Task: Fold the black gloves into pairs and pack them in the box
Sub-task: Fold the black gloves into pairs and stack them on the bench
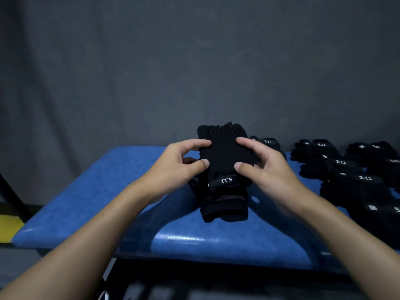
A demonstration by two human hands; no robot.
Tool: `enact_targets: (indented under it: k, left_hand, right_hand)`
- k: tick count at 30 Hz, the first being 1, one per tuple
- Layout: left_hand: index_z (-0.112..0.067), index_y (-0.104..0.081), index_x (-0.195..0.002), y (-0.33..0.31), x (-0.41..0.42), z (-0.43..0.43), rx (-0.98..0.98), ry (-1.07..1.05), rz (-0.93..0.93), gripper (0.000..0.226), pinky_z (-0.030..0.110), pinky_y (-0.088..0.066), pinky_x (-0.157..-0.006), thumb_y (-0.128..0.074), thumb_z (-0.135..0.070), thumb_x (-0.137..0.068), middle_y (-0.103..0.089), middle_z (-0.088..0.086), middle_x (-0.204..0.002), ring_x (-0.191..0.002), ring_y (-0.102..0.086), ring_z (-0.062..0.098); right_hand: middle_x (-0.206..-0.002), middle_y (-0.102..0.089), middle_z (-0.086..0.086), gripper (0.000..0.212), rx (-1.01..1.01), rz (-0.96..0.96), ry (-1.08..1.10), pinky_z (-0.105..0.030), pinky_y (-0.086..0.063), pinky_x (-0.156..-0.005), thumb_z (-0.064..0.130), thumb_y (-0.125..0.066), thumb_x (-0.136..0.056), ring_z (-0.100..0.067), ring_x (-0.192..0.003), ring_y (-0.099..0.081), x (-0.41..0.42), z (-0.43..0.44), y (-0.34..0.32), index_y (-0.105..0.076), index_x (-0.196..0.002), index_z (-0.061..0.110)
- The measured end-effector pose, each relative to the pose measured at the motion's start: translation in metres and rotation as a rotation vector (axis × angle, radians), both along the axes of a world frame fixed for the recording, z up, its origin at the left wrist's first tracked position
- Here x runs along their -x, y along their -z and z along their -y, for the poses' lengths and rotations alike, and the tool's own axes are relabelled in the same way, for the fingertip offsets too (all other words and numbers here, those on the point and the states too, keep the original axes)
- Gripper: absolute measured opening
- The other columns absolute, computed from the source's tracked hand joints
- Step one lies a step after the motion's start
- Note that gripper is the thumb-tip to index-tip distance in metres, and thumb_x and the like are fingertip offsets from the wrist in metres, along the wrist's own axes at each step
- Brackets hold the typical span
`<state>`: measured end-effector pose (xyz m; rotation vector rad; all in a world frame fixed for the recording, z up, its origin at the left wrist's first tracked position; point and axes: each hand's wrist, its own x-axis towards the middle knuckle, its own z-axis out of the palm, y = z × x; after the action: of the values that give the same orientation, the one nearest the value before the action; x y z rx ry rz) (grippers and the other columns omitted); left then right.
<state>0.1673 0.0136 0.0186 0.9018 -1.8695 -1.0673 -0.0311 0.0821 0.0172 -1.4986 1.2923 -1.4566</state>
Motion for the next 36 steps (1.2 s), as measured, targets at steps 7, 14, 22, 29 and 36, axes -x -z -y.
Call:
enact_targets:
  k: [7, 14, 22, 29, 36]
  left_hand:
    - [-0.028, -0.057, -0.133, 0.006, -0.004, 0.001, -0.013, 0.009, 0.144, 0.044, 0.025, -0.048, -0.061, -0.065, -0.011, -0.093, -0.065, -0.016, -0.068, -0.055, -0.051, 0.009]
    - [-0.032, -0.056, -0.134, 0.010, -0.006, -0.001, -0.009, 0.022, 0.362, 0.040, 0.023, -0.052, -0.074, -0.064, -0.026, -0.095, -0.073, 0.001, -0.084, -0.074, -0.066, 0.018]
    - [-0.034, -0.056, -0.135, 0.011, -0.006, 0.002, 0.065, -0.019, 0.376, 0.047, 0.028, -0.055, -0.082, -0.069, -0.036, -0.090, -0.073, 0.004, -0.100, -0.079, -0.066, 0.017]
    - [-0.022, -0.054, -0.139, 0.012, -0.001, -0.006, 0.043, 0.045, 0.438, 0.049, 0.004, -0.042, -0.063, -0.068, -0.029, -0.092, -0.060, -0.020, -0.084, -0.064, -0.061, -0.011]
    - [-0.026, -0.052, -0.139, 0.017, 0.001, -0.004, 0.098, 0.046, 0.559, 0.052, 0.000, -0.037, -0.065, -0.068, -0.037, -0.091, -0.051, -0.030, -0.085, -0.068, -0.052, -0.023]
  right_hand:
    - [-0.112, -0.069, 0.006, 0.046, -0.173, -0.151, -0.034, -0.018, -0.056, -0.079, 0.006, -0.068, -0.089, -0.008, -0.093, -0.071, -0.002, -0.007, -0.002, -0.051, -0.124, 0.029]
    - [-0.086, -0.074, -0.003, 0.023, -0.247, -0.289, -0.040, -0.037, -0.057, -0.074, 0.015, -0.069, -0.089, -0.015, -0.066, -0.064, -0.005, -0.014, -0.002, -0.057, -0.085, 0.033]
    - [-0.056, -0.066, 0.010, 0.022, -0.273, -0.243, -0.102, -0.021, -0.052, -0.063, 0.015, -0.071, -0.088, -0.008, -0.054, -0.058, 0.000, -0.012, 0.000, -0.056, -0.090, 0.031]
    - [-0.056, -0.065, 0.012, 0.033, -0.361, -0.331, -0.111, -0.018, -0.051, -0.062, 0.020, -0.072, -0.087, -0.011, -0.053, -0.058, 0.004, -0.009, 0.005, -0.050, -0.109, 0.030]
    - [-0.076, -0.065, 0.014, 0.019, -0.396, -0.480, -0.106, -0.009, -0.040, -0.056, 0.033, -0.075, -0.083, 0.007, -0.057, -0.057, 0.015, -0.007, 0.005, -0.062, -0.097, 0.030]
